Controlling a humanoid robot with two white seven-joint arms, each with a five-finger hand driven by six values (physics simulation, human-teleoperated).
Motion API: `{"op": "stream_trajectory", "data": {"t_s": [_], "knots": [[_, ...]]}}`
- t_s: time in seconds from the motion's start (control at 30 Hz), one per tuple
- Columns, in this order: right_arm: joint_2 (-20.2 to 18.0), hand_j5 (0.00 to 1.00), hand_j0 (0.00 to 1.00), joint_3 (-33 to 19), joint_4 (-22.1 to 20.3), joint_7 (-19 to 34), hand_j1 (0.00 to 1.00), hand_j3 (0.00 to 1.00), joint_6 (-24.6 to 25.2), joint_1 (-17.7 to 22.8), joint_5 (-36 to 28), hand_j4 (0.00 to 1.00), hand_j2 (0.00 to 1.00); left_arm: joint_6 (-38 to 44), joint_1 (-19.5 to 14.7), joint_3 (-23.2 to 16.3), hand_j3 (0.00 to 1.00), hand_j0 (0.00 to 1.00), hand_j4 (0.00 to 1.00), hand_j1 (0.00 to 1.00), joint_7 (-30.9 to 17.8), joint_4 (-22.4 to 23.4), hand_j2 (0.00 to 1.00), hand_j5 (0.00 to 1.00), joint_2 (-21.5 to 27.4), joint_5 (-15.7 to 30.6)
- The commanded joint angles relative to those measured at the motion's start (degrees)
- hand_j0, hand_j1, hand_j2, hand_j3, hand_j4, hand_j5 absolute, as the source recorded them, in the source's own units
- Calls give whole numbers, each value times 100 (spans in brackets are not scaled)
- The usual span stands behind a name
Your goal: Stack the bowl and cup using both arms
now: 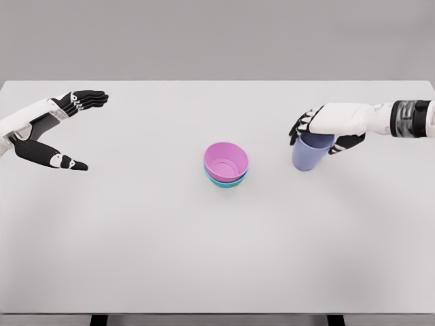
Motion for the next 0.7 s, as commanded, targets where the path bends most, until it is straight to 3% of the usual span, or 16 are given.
{"op": "stream_trajectory", "data": {"t_s": [0.0,0.53,0.67], "knots": [[15,64,64,-18,0,-1,64,64,12,0,-31,64,64,10,0,7,100,100,100,100,1,-2,100,100,6,46],[481,65,65,-89,-79,-1,65,65,12,-519,-224,65,65,10,0,-1,100,100,100,100,1,-2,100,100,6,46],[551,65,65,-89,-544,-1,65,65,12,-580,-461,65,65,10,0,-2,100,100,100,100,1,-2,100,100,6,46]]}}
